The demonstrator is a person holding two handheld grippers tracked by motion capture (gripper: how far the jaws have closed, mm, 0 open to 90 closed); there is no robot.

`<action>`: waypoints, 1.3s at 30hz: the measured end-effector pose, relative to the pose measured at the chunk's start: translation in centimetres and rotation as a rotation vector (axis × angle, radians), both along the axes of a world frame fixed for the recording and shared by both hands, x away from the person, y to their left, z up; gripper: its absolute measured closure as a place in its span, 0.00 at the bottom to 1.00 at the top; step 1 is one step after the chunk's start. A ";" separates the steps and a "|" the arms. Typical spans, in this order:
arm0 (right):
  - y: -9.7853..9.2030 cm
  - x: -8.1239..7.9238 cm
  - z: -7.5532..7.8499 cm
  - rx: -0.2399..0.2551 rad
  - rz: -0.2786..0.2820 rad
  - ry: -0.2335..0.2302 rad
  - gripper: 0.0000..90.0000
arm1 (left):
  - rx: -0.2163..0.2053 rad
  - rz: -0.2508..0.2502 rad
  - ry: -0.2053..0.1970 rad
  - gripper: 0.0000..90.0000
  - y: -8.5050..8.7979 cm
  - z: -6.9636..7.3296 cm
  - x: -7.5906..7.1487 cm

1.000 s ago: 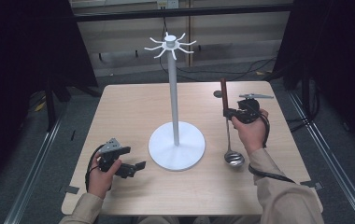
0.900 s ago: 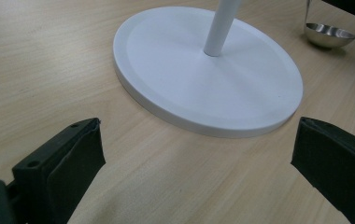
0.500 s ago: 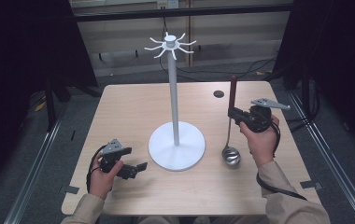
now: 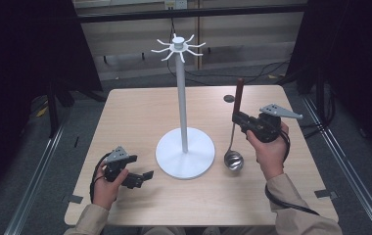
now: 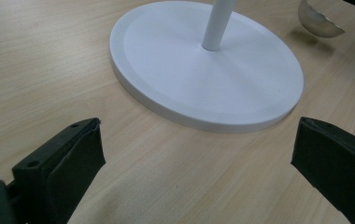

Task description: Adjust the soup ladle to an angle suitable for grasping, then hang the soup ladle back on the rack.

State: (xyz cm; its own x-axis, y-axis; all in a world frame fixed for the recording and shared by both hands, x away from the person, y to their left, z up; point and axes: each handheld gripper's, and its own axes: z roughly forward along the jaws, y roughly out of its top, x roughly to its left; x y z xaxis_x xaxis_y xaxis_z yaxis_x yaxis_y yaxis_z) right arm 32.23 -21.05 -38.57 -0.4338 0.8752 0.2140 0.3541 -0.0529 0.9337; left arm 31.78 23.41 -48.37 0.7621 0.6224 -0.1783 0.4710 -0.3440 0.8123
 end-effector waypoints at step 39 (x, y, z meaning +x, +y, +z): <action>3.7 -1.8 4.7 -0.014 0.148 -0.067 0.83 | -0.001 0.013 0.001 0.02 0.2 0.0 0.0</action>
State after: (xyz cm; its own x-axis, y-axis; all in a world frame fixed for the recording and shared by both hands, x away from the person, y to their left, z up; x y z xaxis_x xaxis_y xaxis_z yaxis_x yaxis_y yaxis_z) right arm 30.41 -17.37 -33.84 -0.5708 0.8036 0.1682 0.2939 0.0088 0.9558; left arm 31.82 23.56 -48.37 0.7538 0.6320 -0.1798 0.4763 -0.3369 0.8122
